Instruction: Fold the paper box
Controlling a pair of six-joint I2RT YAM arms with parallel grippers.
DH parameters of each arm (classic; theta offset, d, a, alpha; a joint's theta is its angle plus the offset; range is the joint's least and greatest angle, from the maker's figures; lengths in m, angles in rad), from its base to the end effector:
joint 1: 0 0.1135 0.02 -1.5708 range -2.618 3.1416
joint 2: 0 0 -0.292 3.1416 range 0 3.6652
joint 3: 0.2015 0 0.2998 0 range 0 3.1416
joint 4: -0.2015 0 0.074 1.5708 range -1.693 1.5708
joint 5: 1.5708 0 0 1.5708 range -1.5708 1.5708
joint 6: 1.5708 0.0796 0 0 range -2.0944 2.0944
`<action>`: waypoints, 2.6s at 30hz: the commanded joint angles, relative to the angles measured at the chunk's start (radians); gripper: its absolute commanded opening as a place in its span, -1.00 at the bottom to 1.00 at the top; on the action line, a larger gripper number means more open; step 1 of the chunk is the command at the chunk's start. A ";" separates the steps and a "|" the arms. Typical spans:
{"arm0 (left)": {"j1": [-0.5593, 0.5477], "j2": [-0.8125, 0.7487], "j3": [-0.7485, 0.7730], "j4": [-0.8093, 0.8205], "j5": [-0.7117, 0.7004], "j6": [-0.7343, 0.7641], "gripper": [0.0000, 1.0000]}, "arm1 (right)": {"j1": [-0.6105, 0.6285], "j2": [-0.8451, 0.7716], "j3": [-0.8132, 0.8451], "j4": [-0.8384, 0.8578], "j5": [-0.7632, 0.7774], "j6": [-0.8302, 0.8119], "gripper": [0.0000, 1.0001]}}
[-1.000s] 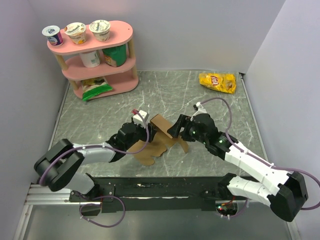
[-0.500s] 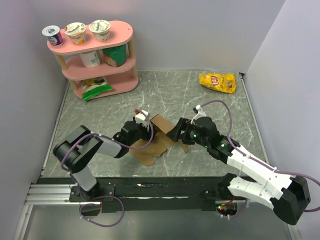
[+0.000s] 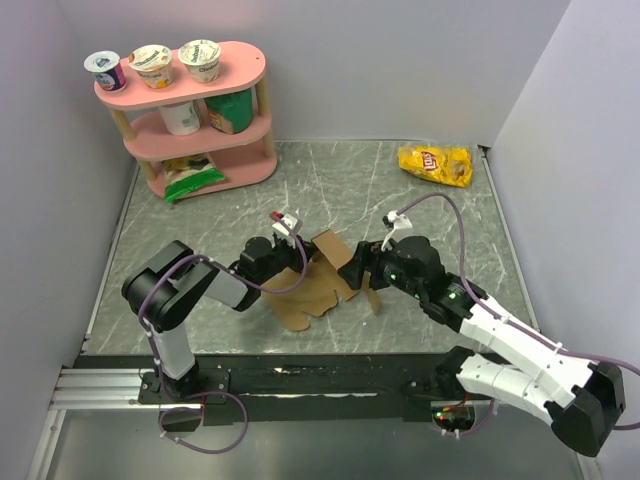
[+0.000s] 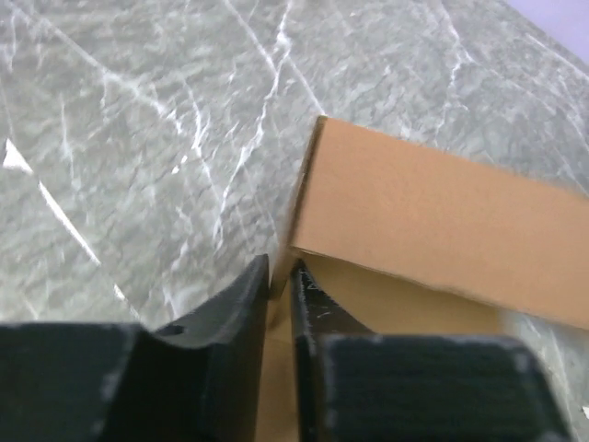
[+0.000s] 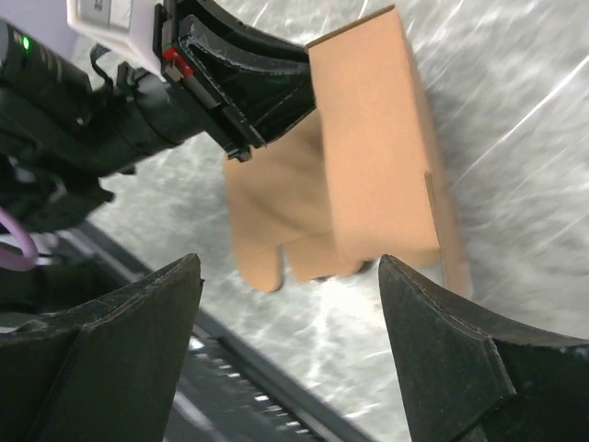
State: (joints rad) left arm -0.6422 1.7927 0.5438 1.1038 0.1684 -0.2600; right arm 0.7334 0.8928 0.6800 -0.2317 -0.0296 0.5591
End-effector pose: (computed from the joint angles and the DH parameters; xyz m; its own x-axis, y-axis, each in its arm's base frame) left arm 0.3003 -0.2413 0.1166 -0.2978 -0.0937 -0.9500 0.6692 0.6892 -0.2778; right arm 0.2029 0.1860 0.2715 -0.6362 0.1404 -0.7586 -0.4146 0.7670 0.4897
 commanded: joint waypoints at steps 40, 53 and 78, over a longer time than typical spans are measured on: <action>-0.004 -0.251 0.467 -1.380 0.008 -0.105 -0.81 | 0.198 0.354 0.349 -0.195 0.369 -0.654 0.47; -0.005 -0.280 0.459 -1.389 -0.013 -0.117 -0.82 | 0.198 0.440 0.355 -0.178 0.382 -0.639 -0.31; -0.045 -0.319 0.389 -1.265 0.017 -0.222 -0.88 | 0.202 0.505 0.290 -0.038 0.508 -0.136 -0.80</action>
State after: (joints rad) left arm -0.6590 1.5146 0.9409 -0.2409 0.1326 -0.4385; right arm 0.9253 1.4067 0.9997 -0.3996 0.4583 0.2680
